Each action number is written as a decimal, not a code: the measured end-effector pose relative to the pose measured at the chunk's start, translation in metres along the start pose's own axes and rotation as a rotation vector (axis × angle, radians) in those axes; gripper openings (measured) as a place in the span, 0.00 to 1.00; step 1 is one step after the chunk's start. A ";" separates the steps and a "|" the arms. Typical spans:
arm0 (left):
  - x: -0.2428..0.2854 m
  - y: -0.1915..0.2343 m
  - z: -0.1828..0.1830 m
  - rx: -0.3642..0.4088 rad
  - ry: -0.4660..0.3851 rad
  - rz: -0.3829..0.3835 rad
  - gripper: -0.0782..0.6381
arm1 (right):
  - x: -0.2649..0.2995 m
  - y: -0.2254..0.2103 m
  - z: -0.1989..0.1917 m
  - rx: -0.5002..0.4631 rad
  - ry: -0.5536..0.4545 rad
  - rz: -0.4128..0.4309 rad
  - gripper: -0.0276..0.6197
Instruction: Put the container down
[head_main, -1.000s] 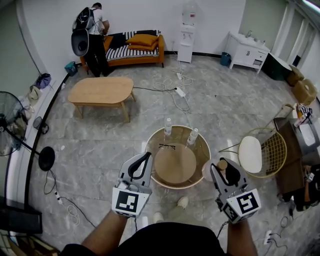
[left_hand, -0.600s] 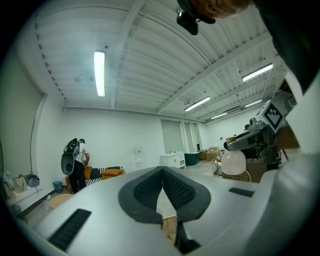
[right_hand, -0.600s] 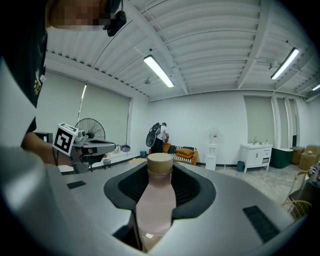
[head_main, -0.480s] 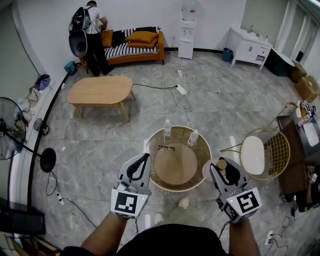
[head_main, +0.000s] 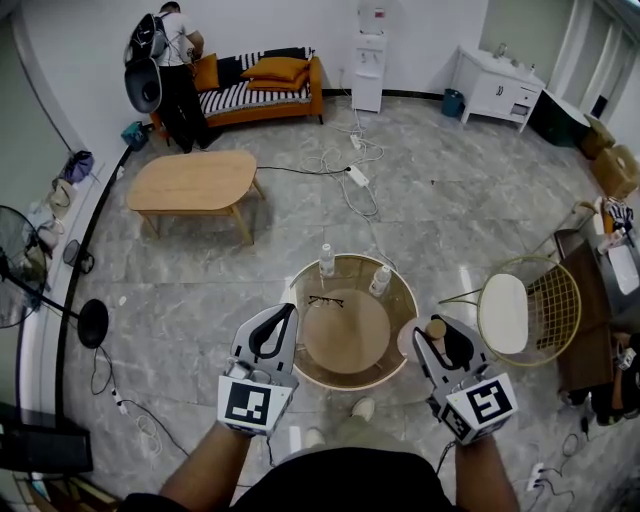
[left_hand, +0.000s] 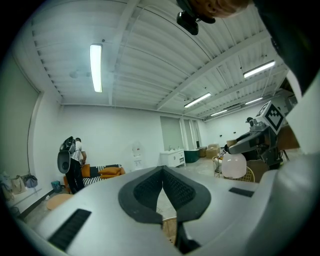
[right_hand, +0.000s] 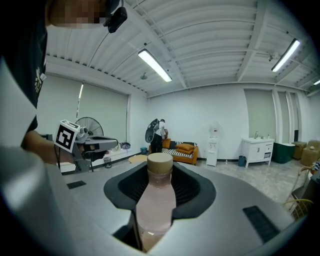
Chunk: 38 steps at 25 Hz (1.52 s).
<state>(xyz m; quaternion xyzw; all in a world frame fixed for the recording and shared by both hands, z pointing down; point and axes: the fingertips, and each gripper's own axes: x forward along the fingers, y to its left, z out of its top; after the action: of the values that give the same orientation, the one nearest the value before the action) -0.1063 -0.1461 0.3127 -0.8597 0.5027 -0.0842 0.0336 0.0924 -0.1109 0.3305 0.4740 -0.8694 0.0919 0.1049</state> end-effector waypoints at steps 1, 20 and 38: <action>0.006 -0.002 0.001 0.004 -0.001 -0.002 0.13 | 0.002 -0.004 -0.001 0.002 0.000 0.003 0.28; 0.091 -0.034 0.009 0.038 0.008 0.085 0.13 | 0.048 -0.086 -0.021 -0.002 0.021 0.141 0.28; 0.115 0.002 -0.042 0.017 0.049 0.027 0.13 | 0.107 -0.078 -0.077 0.056 0.118 0.089 0.28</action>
<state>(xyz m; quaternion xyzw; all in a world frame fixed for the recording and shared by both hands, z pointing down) -0.0599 -0.2459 0.3667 -0.8502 0.5142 -0.1090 0.0301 0.1093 -0.2189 0.4380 0.4312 -0.8791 0.1483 0.1386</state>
